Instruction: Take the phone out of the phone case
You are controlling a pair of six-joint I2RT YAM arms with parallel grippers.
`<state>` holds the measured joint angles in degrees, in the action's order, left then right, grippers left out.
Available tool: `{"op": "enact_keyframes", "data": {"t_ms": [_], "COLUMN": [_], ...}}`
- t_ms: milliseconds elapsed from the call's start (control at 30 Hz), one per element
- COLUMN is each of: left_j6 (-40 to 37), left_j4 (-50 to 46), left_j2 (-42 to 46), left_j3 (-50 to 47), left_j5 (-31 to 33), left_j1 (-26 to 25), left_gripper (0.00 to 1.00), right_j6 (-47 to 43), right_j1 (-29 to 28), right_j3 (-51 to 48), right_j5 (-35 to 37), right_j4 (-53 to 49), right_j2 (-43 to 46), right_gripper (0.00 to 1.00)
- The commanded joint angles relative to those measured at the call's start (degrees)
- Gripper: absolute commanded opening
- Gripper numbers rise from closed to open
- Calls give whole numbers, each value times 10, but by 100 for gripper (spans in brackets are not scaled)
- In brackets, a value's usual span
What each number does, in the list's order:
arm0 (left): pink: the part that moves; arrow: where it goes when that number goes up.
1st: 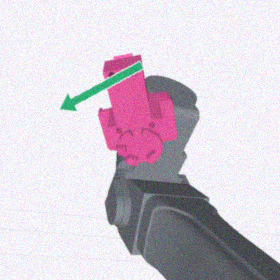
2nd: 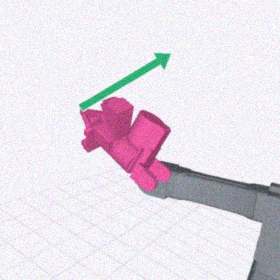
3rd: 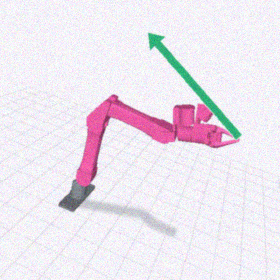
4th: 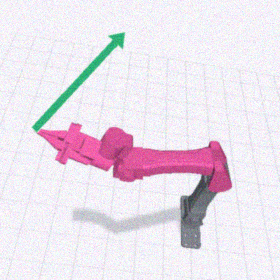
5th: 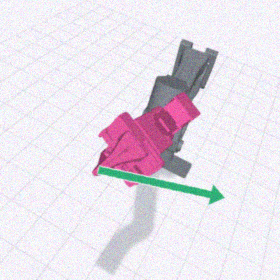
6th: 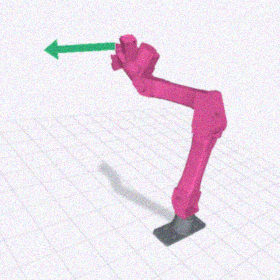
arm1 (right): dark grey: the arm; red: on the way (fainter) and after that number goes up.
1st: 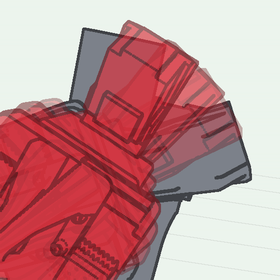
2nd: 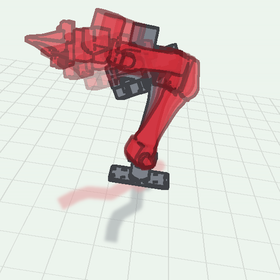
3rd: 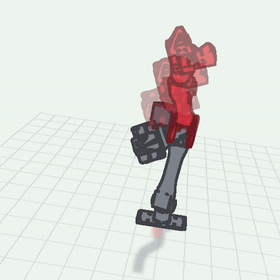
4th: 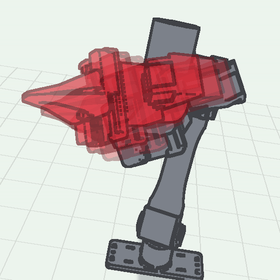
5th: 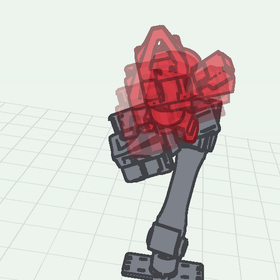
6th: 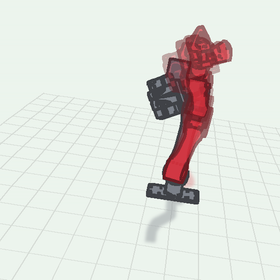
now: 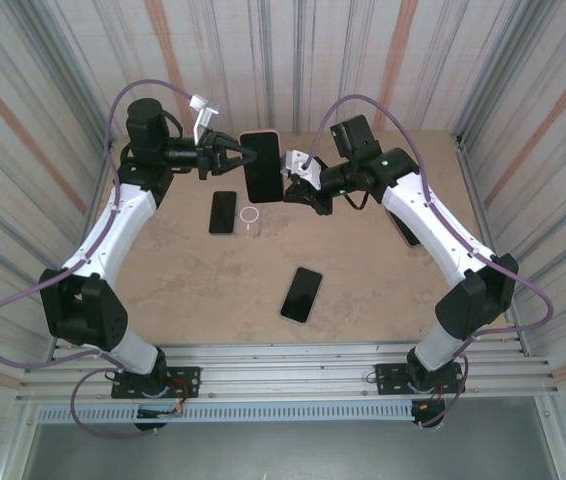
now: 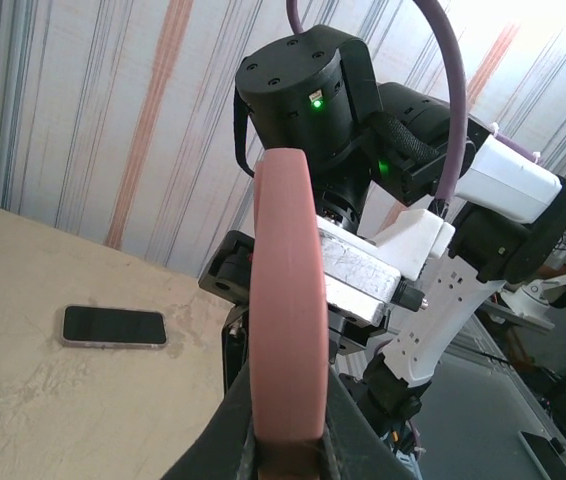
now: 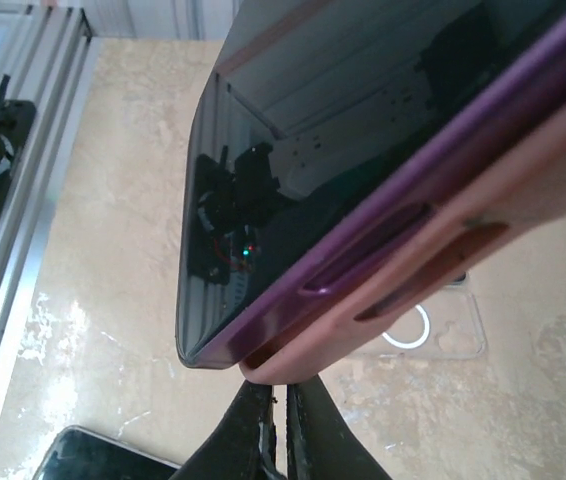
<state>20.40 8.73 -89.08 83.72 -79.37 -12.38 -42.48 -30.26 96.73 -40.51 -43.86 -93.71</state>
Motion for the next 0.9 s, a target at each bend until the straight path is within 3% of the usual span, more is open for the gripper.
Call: {"op": "enact_keyframes", "data": {"t_ms": [0,233,400,867], "left_j6": [15,18,61,54], "left_j4": [1,7,46,21], "left_j2": [23,22,21,21], "left_j3": [1,2,-2,-7], "left_j5": [-20,6,19,6], "left_j1": [-18,-18,-21,-39], "left_gripper": [0,0,0,0], "right_j6": [49,158,238,283], "right_j1": [-2,20,33,40], "right_j3": [-10,-75,-119,-131], "right_j5": [-37,-103,-136,-167], "right_j4": [85,183,256,295], "right_j2": [25,60,80,85], "right_gripper": [10,20,24,30]}}
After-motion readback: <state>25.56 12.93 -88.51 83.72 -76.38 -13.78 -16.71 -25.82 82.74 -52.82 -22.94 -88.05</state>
